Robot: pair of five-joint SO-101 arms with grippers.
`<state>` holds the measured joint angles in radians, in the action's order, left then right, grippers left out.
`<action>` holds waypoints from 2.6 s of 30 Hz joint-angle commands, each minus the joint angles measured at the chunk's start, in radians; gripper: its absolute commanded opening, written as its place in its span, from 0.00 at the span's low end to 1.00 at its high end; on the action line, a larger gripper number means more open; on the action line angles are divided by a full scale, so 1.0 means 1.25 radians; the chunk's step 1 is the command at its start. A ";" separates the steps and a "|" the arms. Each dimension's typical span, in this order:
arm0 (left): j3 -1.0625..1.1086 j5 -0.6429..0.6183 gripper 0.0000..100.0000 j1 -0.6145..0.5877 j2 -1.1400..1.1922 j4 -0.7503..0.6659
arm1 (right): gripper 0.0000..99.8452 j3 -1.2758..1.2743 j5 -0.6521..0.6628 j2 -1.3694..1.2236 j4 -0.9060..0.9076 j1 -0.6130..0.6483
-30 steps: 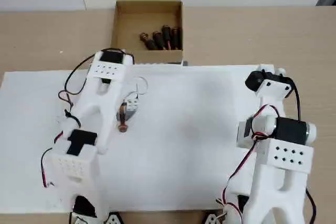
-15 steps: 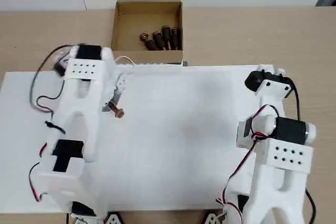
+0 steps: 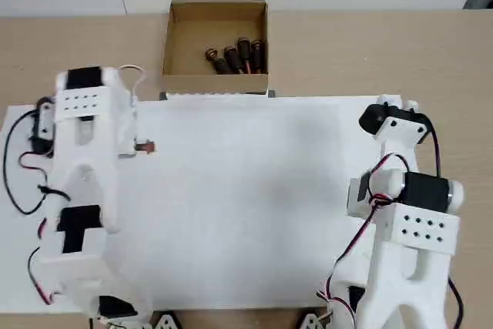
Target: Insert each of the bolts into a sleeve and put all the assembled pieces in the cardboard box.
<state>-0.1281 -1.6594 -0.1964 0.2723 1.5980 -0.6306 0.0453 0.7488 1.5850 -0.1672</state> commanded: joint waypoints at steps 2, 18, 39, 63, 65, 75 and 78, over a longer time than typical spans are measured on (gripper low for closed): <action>-0.018 -0.011 0.01 -0.014 -0.052 -0.007 | 0.00 0.004 -0.002 0.018 -0.015 -0.003; -0.019 -0.009 0.16 -0.007 -0.059 -0.006 | 0.00 0.005 -0.002 0.018 -0.015 -0.002; -0.107 0.798 0.16 -0.014 -0.059 0.123 | 0.00 0.005 -0.002 0.018 -0.015 -0.002; -0.105 2.001 0.15 -0.012 -0.050 0.120 | 0.00 0.004 0.072 0.015 -0.015 -0.003; -0.105 2.072 0.15 -0.011 -0.049 0.118 | 0.00 0.004 0.072 0.012 -0.015 -0.003; -0.107 2.308 0.15 -0.011 0.034 0.122 | 0.00 0.002 0.123 0.012 -0.015 -0.004; -0.107 2.347 0.15 -0.010 0.052 0.122 | 0.00 0.002 0.120 0.015 -0.015 -0.003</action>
<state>-0.2248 1.2313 -0.2071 0.3368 1.7238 -0.6306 0.1864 0.7488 1.5850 -0.1672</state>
